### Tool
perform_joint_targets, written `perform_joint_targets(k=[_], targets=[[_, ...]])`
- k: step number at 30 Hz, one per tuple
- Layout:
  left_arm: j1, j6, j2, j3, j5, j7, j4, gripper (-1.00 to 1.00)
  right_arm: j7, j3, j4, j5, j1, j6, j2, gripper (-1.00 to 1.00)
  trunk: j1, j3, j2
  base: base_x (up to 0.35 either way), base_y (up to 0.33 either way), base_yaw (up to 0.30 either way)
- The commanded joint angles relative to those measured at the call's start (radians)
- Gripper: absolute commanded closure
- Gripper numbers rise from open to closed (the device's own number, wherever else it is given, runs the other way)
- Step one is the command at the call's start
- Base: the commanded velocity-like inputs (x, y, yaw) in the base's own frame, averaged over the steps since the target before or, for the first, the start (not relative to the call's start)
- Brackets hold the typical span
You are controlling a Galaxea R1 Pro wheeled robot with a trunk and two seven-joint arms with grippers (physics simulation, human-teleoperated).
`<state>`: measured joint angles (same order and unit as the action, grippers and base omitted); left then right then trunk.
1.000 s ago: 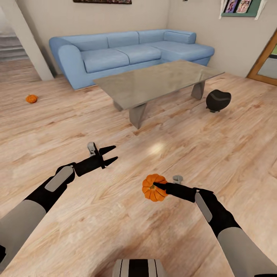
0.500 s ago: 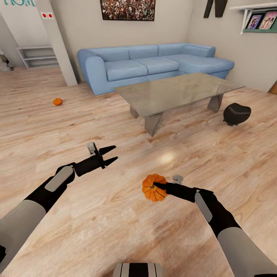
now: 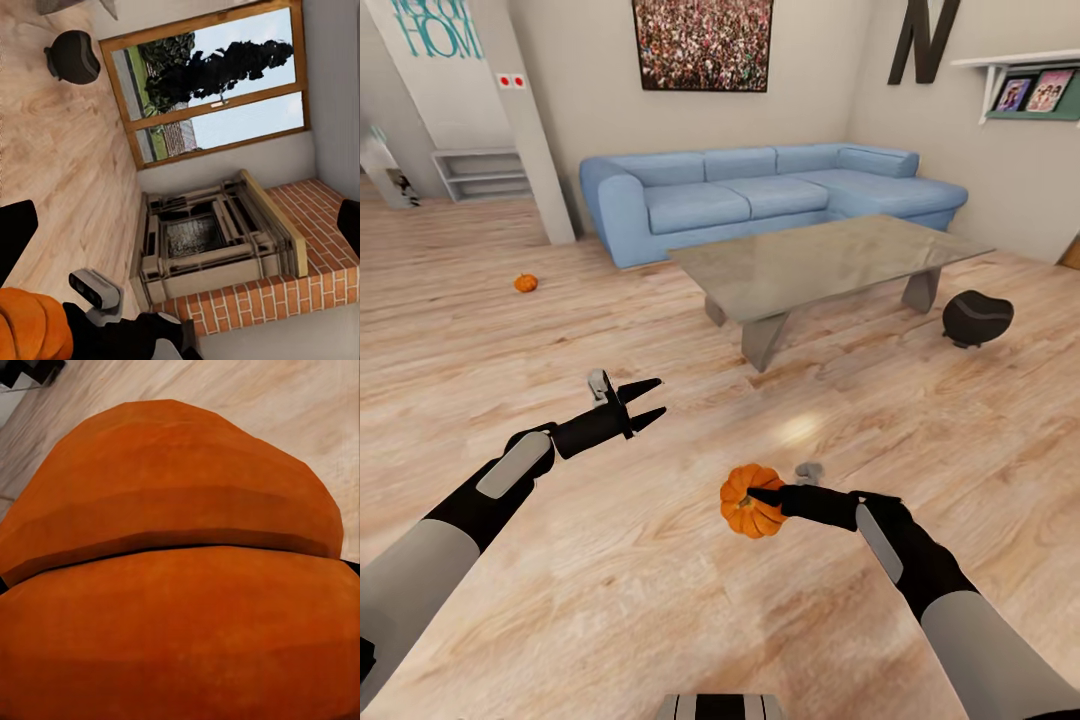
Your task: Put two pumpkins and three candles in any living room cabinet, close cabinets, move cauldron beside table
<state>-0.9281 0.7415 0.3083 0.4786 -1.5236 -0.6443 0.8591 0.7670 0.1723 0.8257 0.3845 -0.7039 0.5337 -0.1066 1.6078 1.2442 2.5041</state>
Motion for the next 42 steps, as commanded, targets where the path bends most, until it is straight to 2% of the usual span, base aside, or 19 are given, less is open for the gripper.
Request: perform_joint_targets(k=[1, 18, 24, 30, 35, 37, 40, 42], targets=[[0.000, 0.000, 0.000, 0.000, 0.000, 0.000, 0.000, -1.00, 0.000, 0.000, 0.000, 0.000, 0.000, 0.000, 0.000, 1.00, 0.000, -0.004, 0.000, 0.000, 0.000, 0.247], [0.000, -0.001, -0.001, 0.000, 0.000, 0.000, 0.000, -1.00, 0.000, 0.002, -0.006, 0.001, 0.000, -0.003, 0.003, 1.00, -0.010, -0.056, -0.008, 0.000, 0.000, 0.254], [0.000, 0.000, -0.001, 0.000, 0.000, 0.000, -0.001, -1.00, 0.000, 0.003, -0.008, 0.002, 0.000, -0.005, 0.002, 1.00, -0.033, -0.069, -0.050, 0.000, 0.000, 0.246], [0.000, -0.001, -0.012, 0.003, 0.002, 0.001, -0.003, -1.00, 0.001, 0.003, -0.039, 0.003, 0.001, -0.006, 0.003, 1.00, -0.056, -0.082, -0.092, 0.000, 0.000, 0.246], [0.000, 0.001, -0.009, 0.005, 0.002, 0.000, -0.003, -1.00, 0.003, 0.005, -0.065, 0.001, 0.004, -0.007, 0.003, 1.00, -0.075, -0.093, -0.127, 0.000, 0.000, 0.245], [0.000, 0.001, -0.008, 0.006, 0.001, 0.000, -0.003, -1.00, 0.005, 0.018, -0.072, -0.005, 0.005, -0.021, 0.004, 1.00, -0.083, -0.098, -0.141, 0.000, 0.000, 0.241], [0.000, 0.001, -0.008, 0.006, 0.002, 0.000, -0.003, -1.00, 0.003, 0.062, -0.074, -0.010, 0.006, -0.037, 0.004, 1.00, -0.094, -0.104, -0.162, 0.000, 0.000, 0.243], [0.000, 0.001, -0.007, 0.006, 0.002, 0.000, -0.003, -1.00, 0.002, 0.074, -0.074, -0.011, 0.006, -0.039, 0.004, 1.00, -0.102, -0.110, -0.176, 0.000, 0.000, 0.267]])
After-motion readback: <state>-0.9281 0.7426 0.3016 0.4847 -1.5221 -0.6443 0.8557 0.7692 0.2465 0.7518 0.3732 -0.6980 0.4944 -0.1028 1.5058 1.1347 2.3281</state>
